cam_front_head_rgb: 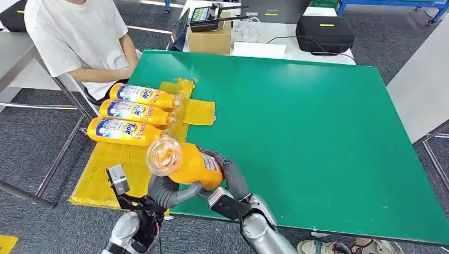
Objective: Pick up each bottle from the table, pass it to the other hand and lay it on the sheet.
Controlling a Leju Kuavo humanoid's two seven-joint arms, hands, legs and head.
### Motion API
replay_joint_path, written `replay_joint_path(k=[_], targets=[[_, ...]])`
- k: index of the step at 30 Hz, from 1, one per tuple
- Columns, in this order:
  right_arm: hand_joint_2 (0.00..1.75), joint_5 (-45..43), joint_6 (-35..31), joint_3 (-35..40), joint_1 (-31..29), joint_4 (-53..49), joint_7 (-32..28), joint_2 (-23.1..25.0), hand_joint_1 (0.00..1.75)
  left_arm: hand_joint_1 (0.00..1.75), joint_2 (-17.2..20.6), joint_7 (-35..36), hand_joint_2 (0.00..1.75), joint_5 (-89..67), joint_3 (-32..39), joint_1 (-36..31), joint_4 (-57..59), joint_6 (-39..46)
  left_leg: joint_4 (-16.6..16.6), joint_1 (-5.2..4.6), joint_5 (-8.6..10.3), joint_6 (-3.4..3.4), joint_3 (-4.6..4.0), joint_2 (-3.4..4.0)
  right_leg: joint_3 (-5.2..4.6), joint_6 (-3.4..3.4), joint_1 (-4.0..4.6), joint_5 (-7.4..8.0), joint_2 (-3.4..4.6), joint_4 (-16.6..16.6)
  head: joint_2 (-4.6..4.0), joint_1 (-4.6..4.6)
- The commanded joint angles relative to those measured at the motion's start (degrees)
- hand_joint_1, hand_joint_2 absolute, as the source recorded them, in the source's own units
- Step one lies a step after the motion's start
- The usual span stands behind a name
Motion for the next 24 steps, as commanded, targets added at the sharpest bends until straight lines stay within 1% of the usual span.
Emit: replay_joint_path(k=[1, 2, 3, 4, 5, 6, 9, 11, 12, 13, 14, 15, 16, 17, 18, 19, 21, 24], targets=[[1.75, 1.49, -2.01, 5.46, -3.28, 1.56, -0.65, -0.92, 0.0, 1.75, 1.71, 1.27, 1.75, -0.08, 0.26, -2.79, 6.08, 0.77, -0.16, 0.01, -0.02, 0.16, 0.26, 0.06, 0.21, -0.28, 0.07, 0.01, 0.09, -0.14, 0.0, 0.02], [1.75, 1.49, -2.08, 5.48, -3.21, 1.56, -0.71, -0.99, 0.0, 1.75, 1.92, 1.25, 1.75, 0.0, 0.45, -2.94, 6.02, 0.69, -0.1, -0.01, -0.01, 0.1, 0.15, 0.05, 0.1, -0.18, 0.02, 0.0, 0.08, -0.07, 0.0, -0.02], [0.0, 1.55, -3.69, 5.28, -2.61, 0.91, -1.62, -1.17, 0.0, 1.75, 2.4, 1.78, 1.75, -1.9, 1.2, -3.5, 6.01, 3.19, -0.1, -0.01, -0.01, 0.09, 0.13, 0.03, 0.09, -0.17, 0.03, 0.0, 0.05, -0.07, 0.0, 0.02], [0.0, 2.01, -4.58, 5.67, -2.45, 0.38, -2.6, -1.51, 0.0, 1.75, 2.94, 1.39, 1.75, -3.27, 1.32, -3.97, 5.91, 4.26, -0.15, 0.02, -0.01, 0.14, 0.23, 0.05, 0.18, -0.26, 0.07, 0.01, 0.09, -0.13, 0.0, 0.0], [0.0, 2.17, -4.69, 5.92, -2.27, 0.0, -2.88, -1.78, 0.0, 1.75, 3.56, 1.47, 1.75, -3.28, 1.98, -4.59, 6.05, 4.32, -0.12, -0.02, 0.0, 0.1, 0.15, 0.01, 0.11, -0.19, 0.02, 0.0, 0.03, -0.07, 0.0, 0.0], [0.0, 0.94, -3.99, 5.72, -1.44, -1.76, -3.47, -2.02, 0.0, 1.75, 4.49, 1.4, 1.75, -5.85, 2.51, -5.24, 6.03, 6.09, -0.19, 0.0, 0.0, 0.14, 0.26, -0.01, 0.21, -0.28, 0.05, -0.01, 0.03, -0.14, 0.0, 0.0], [0.0, 0.94, -3.97, 5.75, -1.38, -1.8, -3.47, -2.02, 0.0, 1.75, 4.67, 1.43, 1.75, -5.72, 2.72, -5.3, 6.06, 6.03, -0.16, 0.03, -0.01, 0.14, 0.24, 0.01, 0.2, -0.28, 0.08, 0.0, 0.05, -0.13, 0.0, 0.02], [0.0, 0.35, -3.88, 5.73, -1.03, -2.66, -4.53, -2.17, 0.0, 1.75, 5.35, 1.11, 1.75, -7.23, 2.98, -5.68, 5.92, 6.97, -0.18, 0.03, -0.01, 0.15, 0.28, 0.02, 0.23, -0.31, 0.1, 0.0, 0.06, -0.15, 0.0, 0.02], [0.0, -1.02, -7.45, 5.19, 0.19, -5.84, -4.94, -2.77, 0.0, 1.73, 6.96, 1.57, 1.75, -9.64, 4.68, -7.44, 6.42, 7.44, -0.2, 0.03, 0.0, 0.15, 0.31, 0.0, 0.25, -0.33, 0.09, -0.01, 0.04, -0.15, 0.0, 0.0], [0.0, -3.1, -11.96, 4.12, 0.37, -5.98, -4.94, -2.9, 0.0, 1.66, 8.66, 1.12, 1.75, -11.28, 7.48, -7.75, 4.82, 8.64, -0.19, 0.01, -0.01, 0.15, 0.28, 0.06, 0.21, -0.31, 0.07, 0.0, 0.11, -0.13, 0.0, 0.02], [0.0, -3.23, -11.96, 4.14, 0.32, -6.02, -4.94, -3.02, 0.0, 1.66, 9.0, 1.06, 1.75, -11.29, 7.72, -7.8, 4.65, 8.56, -0.11, 0.01, 0.01, 0.1, 0.14, 0.05, 0.08, -0.23, 0.05, 0.0, 0.07, -0.05, 0.0, 0.04], [0.0, -4.13, -12.7, 4.58, 0.24, -6.55, -4.94, -3.38, 0.0, 1.64, 8.98, 1.15, 1.75, -11.27, 8.4, -7.61, 4.05, 8.59, -0.17, 0.04, 0.02, 0.15, 0.22, 0.04, 0.18, -0.3, 0.09, 0.02, 0.05, -0.12, 0.0, 0.02], [0.0, -6.99, -13.78, 5.09, 0.3, -7.35, -4.94, -3.7, 0.0, 1.55, 8.89, 1.13, 1.75, -11.29, 9.32, -7.5, 3.19, 8.76, -0.13, 0.01, 0.0, 0.12, 0.18, 0.13, 0.11, -0.23, 0.05, 0.02, 0.12, -0.07, 0.0, 0.0], [0.0, -7.96, -14.23, 5.4, 0.24, -7.51, -4.94, -3.88, 0.0, 1.55, 8.88, 1.14, 1.75, -11.34, 9.78, -7.31, 2.62, 8.96, -0.15, 0.03, -0.02, 0.16, 0.26, 0.2, 0.16, -0.3, 0.08, 0.02, 0.21, -0.09, 0.0, 0.02], [0.0, -8.71, -15.25, 5.65, 0.17, -7.18, -4.94, -3.98, 0.0, 1.47, 9.1, 1.36, 1.75, -11.87, 10.26, -6.97, 1.78, 9.55, -0.1, 0.03, -0.01, 0.11, 0.16, 0.16, 0.09, -0.23, 0.06, 0.01, 0.17, -0.04, 0.0, 0.02], [0.0, -9.05, -15.71, 5.69, 0.16, -6.92, -4.94, -3.98, 0.0, 1.41, 9.76, 1.57, 1.75, -13.74, 10.4, -6.72, 1.33, 10.86, -0.16, 0.06, -0.02, 0.16, 0.28, 0.14, 0.2, -0.33, 0.11, -0.01, 0.16, -0.1, 0.0, 0.02], [0.0, -9.37, -15.68, 5.7, 0.28, -6.77, -4.94, -4.04, 0.0, 1.41, 10.17, 1.61, 1.75, -14.01, 10.83, -6.48, 1.25, 11.13, -0.04, 0.05, 0.02, 0.07, 0.07, 0.02, 0.04, -0.16, 0.07, -0.01, 0.02, -0.02, 0.0, -0.06], [0.0, -10.09, -16.08, 5.66, 0.33, -6.2, -4.94, -4.25, 0.0, 1.48, 10.67, 2.23, 1.75, -13.83, 11.86, -5.8, 1.61, 11.2, -0.14, 0.04, 0.0, 0.13, 0.25, 0.05, 0.21, -0.25, 0.08, -0.02, 0.05, -0.11, 0.0, 0.0]])
